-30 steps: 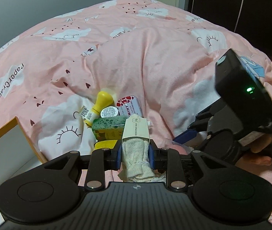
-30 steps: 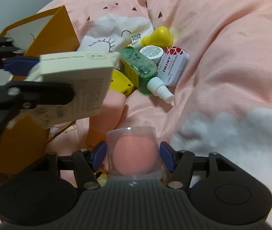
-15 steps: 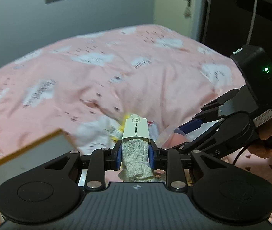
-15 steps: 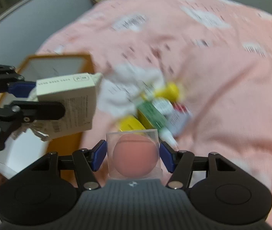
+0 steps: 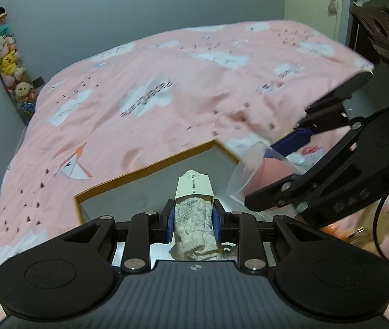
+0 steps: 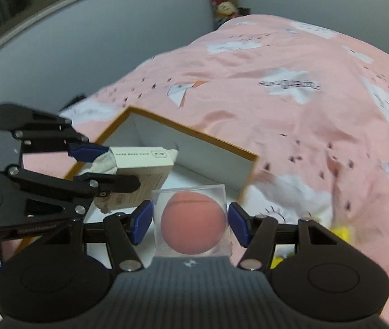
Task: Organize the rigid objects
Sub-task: 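Carry the white box and clear sponge case with both grippers into the open box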
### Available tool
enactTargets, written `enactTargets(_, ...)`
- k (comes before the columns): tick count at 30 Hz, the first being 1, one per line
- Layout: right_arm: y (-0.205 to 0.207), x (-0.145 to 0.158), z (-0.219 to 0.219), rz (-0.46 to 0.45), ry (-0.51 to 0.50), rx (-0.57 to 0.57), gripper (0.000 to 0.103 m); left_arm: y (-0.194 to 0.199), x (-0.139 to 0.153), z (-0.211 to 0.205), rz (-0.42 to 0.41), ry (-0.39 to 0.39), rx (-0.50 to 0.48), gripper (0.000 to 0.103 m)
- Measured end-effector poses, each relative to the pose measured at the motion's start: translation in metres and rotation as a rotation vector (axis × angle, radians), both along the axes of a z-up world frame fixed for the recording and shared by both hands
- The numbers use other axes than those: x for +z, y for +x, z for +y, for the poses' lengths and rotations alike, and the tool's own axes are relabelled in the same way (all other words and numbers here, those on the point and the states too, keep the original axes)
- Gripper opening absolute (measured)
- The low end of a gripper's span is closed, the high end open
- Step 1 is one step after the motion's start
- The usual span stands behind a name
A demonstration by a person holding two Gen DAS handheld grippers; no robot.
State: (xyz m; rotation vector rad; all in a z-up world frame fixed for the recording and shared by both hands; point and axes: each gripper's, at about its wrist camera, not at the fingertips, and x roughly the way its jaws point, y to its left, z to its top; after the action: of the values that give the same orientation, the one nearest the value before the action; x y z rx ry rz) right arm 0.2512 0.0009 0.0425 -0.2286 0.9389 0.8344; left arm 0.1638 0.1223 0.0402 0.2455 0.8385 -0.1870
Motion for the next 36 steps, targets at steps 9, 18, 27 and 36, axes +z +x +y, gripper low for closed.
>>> enactTargets(9,0.029,-0.055,0.067,-0.101,-0.277,0.312,0.060,0.038,-0.038,0.018,0.085,0.076,-0.011,0.030)
enactTargets(18,0.049,-0.101,0.092,-0.170,-0.424,0.621,0.060,0.058,-0.058,0.023,0.191,0.019,0.038,0.030)
enactTargets(27,0.045,-0.109,0.084,-0.267,-0.451,0.689,0.065,0.070,-0.070,0.016,0.208,-0.004,0.088,0.030)
enactTargets(36,0.052,-0.079,0.058,-0.218,-0.351,0.599,0.060,0.077,-0.072,0.010,0.202,-0.022,0.165,0.030)
